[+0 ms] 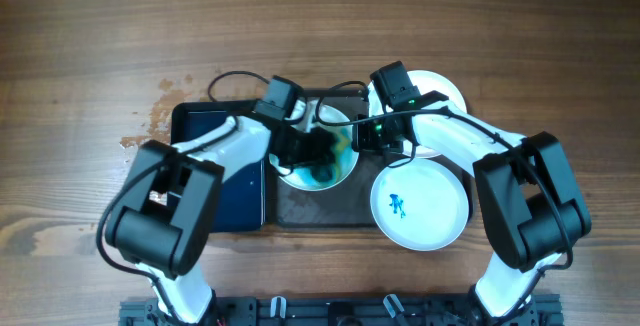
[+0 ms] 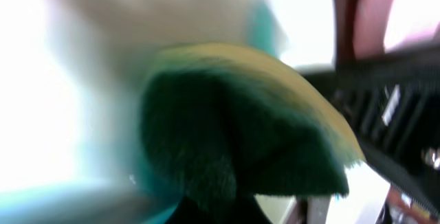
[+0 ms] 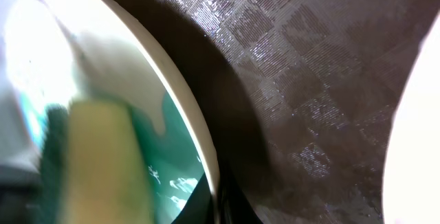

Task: Clean dirty plates on tray and stack at the side
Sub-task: 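Hold the middle plate with the right gripper and scrub it with the sponge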

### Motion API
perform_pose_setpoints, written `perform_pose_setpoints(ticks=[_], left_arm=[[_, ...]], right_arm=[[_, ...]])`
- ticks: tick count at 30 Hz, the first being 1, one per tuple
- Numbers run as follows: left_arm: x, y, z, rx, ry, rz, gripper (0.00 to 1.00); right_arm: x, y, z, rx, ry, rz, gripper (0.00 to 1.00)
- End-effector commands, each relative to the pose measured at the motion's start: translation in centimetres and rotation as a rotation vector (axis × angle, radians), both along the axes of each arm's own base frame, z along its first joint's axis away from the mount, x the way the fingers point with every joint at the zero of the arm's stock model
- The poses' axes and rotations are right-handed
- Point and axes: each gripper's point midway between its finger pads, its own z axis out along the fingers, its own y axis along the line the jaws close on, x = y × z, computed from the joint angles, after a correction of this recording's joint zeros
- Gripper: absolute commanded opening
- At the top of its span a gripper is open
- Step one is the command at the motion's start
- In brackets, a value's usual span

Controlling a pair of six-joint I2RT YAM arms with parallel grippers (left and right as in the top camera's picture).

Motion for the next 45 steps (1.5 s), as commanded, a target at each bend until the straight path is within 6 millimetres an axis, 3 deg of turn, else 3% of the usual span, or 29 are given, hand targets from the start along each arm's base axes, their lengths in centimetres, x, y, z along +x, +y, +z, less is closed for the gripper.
perform_pose_setpoints(ticks=[1, 4, 8, 10, 12, 19, 22, 25, 27, 30, 32, 35, 37, 42, 45], left_arm=[[3.5, 7.7, -3.0, 0.209, -0.018, 0.225, 0.04], [4.8, 11.1, -3.2, 0.247, -0.034, 0.294, 0.04], [4.1, 13.0, -3.9, 0.345, 0.003, 0.347, 0.04], [3.3, 13.0, -4.1, 0.36, 0.035, 0.336, 0.04], [1.8, 11.0, -3.9, 0.31, 0.054, 0.23, 0.04], [-3.0, -0.3, -1.9, 0.065, 0.04, -0.107, 0.04], [-3.8, -3.0, -1.4, 0.031, 0.009, -0.153, 0.04], [-1.5, -2.5, -1.0, 0.008, -0.022, -0.07, 0.04], [1.4, -1.2, -0.6, -0.012, -0.075, 0.014, 0.04], [5.0, 1.6, 0.0, -0.023, -0.126, 0.134, 0.04], [6.2, 3.5, 0.0, -0.02, -0.129, 0.189, 0.04], [6.3, 5.3, -0.3, -0.002, -0.095, 0.232, 0.04], [5.1, 5.4, -0.8, 0.017, -0.046, 0.221, 0.04], [1.9, 2.5, -0.3, 0.05, 0.034, 0.12, 0.04], [2.2, 1.6, 1.1, 0.041, -0.001, 0.097, 0.04]], right_arm=[[-0.4, -0.3, -1.1, -0.045, 0.016, -0.003, 0.04], [-0.4, -0.3, -1.1, -0.047, 0.016, -0.008, 0.04], [-0.3, -0.3, -1.1, -0.047, 0.016, -0.008, 0.04], [-0.3, -0.3, -1.1, -0.047, 0.016, -0.008, 0.04], [-0.3, -0.3, -1.1, -0.047, 0.016, -0.008, 0.04], [-0.3, -0.3, -1.1, -0.047, 0.017, -0.01, 0.05], [-0.3, -0.3, -1.1, -0.047, 0.017, -0.01, 0.04], [-0.3, -0.3, -1.1, -0.047, 0.017, -0.009, 0.04], [-0.3, -0.3, -1.1, -0.047, 0.017, -0.009, 0.04], [-0.3, -0.3, -1.1, -0.047, 0.017, -0.01, 0.04], [-0.3, -0.3, -1.1, -0.047, 0.016, -0.01, 0.04], [-0.2, -0.3, -1.1, -0.046, 0.013, -0.009, 0.04], [-0.2, -0.3, -1.1, -0.046, 0.013, -0.009, 0.04], [-0.3, -0.3, -1.1, -0.046, 0.011, -0.004, 0.04], [-0.3, -0.3, -1.1, -0.046, 0.009, 0.0, 0.04]])
